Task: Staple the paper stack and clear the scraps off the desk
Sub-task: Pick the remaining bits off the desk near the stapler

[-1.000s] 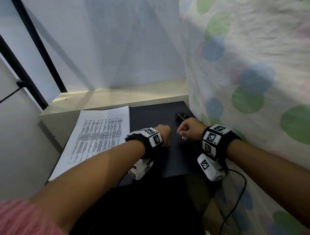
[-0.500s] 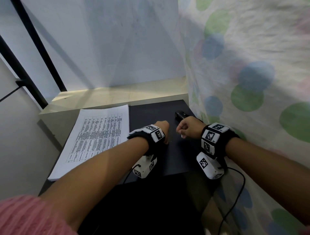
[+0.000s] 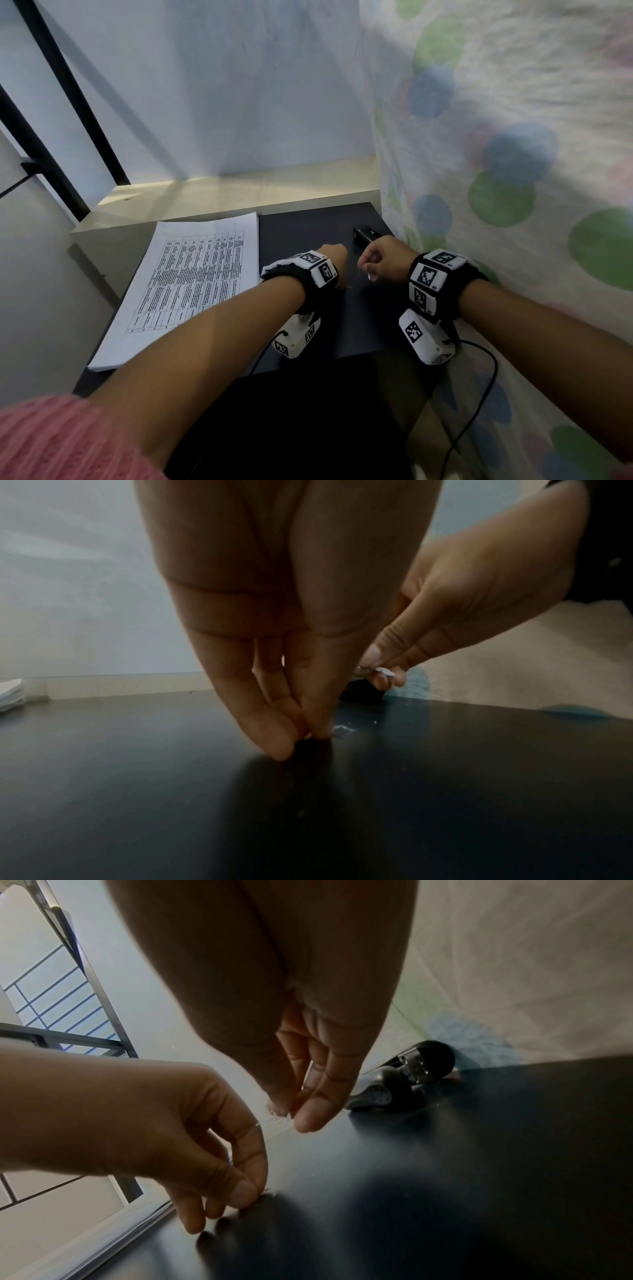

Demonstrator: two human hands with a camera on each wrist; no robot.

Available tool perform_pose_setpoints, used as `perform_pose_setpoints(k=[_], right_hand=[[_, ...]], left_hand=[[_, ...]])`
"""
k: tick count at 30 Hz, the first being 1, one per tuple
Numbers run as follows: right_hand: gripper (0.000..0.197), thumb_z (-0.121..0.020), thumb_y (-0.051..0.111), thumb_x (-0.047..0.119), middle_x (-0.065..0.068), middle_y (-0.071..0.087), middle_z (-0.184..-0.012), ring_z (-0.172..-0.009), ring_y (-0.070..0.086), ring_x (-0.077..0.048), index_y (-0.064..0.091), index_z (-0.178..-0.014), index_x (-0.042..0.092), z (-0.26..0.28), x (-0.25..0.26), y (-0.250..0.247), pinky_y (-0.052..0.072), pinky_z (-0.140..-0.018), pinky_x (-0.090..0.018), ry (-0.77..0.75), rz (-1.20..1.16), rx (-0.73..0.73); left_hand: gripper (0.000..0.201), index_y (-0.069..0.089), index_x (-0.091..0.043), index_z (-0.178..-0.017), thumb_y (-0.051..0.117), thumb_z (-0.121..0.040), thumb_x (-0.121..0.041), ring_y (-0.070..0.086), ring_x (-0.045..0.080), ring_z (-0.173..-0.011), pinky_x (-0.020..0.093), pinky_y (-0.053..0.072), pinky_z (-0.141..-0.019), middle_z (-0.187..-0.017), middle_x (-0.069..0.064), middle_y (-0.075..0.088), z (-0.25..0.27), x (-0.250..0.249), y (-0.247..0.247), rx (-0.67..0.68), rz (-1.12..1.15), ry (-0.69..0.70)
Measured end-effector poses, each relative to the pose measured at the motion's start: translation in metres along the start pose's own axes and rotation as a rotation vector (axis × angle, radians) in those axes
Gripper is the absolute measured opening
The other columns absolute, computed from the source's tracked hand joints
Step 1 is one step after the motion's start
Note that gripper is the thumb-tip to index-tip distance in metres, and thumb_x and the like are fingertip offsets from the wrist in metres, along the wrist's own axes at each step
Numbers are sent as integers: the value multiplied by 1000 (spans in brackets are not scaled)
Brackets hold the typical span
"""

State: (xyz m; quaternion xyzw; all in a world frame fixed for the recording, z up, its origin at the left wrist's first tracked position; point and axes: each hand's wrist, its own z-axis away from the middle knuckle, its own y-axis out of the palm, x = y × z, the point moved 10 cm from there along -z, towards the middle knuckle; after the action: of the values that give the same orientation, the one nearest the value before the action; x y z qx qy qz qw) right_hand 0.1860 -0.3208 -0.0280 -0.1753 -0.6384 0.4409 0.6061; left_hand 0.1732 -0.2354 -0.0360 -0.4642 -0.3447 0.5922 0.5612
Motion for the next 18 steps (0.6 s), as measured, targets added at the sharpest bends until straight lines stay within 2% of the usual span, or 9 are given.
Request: perform_pose_setpoints(k=[2,4,7,9,10,12,15,18], right_hand=[[31,-86,59,7,4,60,-56,-39,55,8,56,-62,27,0,-2,1,50,-81,-28,3,5,8],[31,-86,59,7,4,60,-57,-43,57,5,56,-62,27,0,-3,1,50,-82,-28,12,6,9],[31,-86,59,7,3,61,-57,-48,57,2,57,-62,26,0,-4,0,50,-81,-28,17,4,-1],[31,-86,58,6,1,60,-58,-51,57,-2,56,-63,25,2,-4,1,50,-81,-27,19,1,7],[31,-86,57,5,1,60,-58,-53,57,-4,56,-63,25,3,-4,1,50,-81,-28,20,-2,8],[30,-86,57,5,0,60,-59,-55,57,-6,56,-63,24,5,-3,0,50,-82,-29,22,-4,6],[30,-86,58,7,1,60,-58,-56,57,-6,56,-63,25,6,-3,-1,50,-82,-29,24,5,3],[29,-87,58,8,1,61,-59,-56,58,-7,56,-64,25,6,-3,-2,51,-83,-30,30,-5,1]], left_hand=[[40,35,-12,-59,67,-82,-18,67,33,-98,31,50,-71,-101,16,68,1,-3,0,-2,-41,17],[38,36,-11,-60,65,-85,-18,67,33,-97,28,46,-69,-95,15,68,2,-6,1,10,-75,26],[22,46,-7,-72,60,-87,-15,63,31,-85,28,45,-68,-106,19,66,4,-8,3,26,-80,32],[21,46,-6,-72,57,-87,-14,59,29,-77,28,47,-67,-97,18,61,3,-5,5,27,-64,25],[16,50,-4,-78,57,-87,-14,59,28,-77,28,48,-68,-95,16,59,3,-4,5,32,-50,19],[18,57,0,-96,57,-87,-15,64,31,-85,31,52,-74,-104,17,62,4,0,7,47,-19,11],[16,60,1,-89,56,-90,-14,66,32,-106,35,53,-88,-110,19,65,5,8,9,98,0,-17],[25,62,7,-108,56,-91,-10,65,31,-110,34,52,-92,-114,20,67,8,15,6,127,23,-34]])
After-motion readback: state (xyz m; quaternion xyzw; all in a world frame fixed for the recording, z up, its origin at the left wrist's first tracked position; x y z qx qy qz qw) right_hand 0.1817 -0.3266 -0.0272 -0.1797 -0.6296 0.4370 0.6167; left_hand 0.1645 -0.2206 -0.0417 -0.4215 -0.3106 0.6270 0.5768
